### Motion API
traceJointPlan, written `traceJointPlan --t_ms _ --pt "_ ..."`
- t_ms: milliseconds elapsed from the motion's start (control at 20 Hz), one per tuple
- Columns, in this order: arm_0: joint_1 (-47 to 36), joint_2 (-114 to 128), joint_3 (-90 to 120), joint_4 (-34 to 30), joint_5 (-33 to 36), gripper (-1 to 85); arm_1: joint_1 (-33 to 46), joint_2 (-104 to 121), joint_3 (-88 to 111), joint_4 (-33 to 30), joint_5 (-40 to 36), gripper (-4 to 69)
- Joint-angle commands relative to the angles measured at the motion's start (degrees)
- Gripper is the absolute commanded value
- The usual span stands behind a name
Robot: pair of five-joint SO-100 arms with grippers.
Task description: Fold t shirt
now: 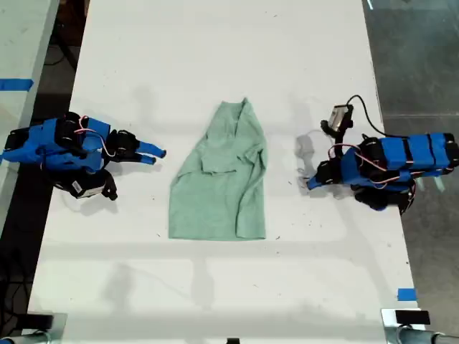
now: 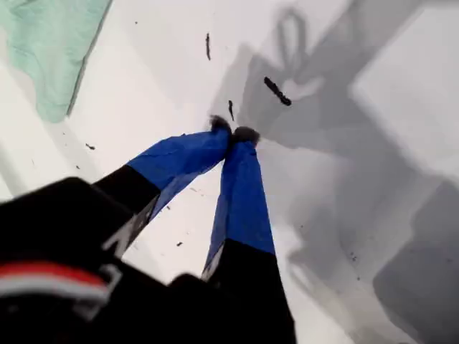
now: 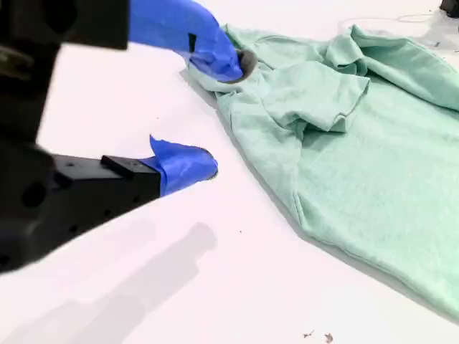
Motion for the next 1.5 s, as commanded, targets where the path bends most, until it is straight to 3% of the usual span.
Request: traceJointPlan --t_ms 0,1450 --pt "0.44 0.35 -1.32 0.0 -0.88 18.1 0.88 13.1 7.03 3.43 2.46 1.2" --pt "0.53 0.35 -1.32 0.0 -0.88 18.1 -1.93 13.45 7.29 3.16 2.99 1.2"
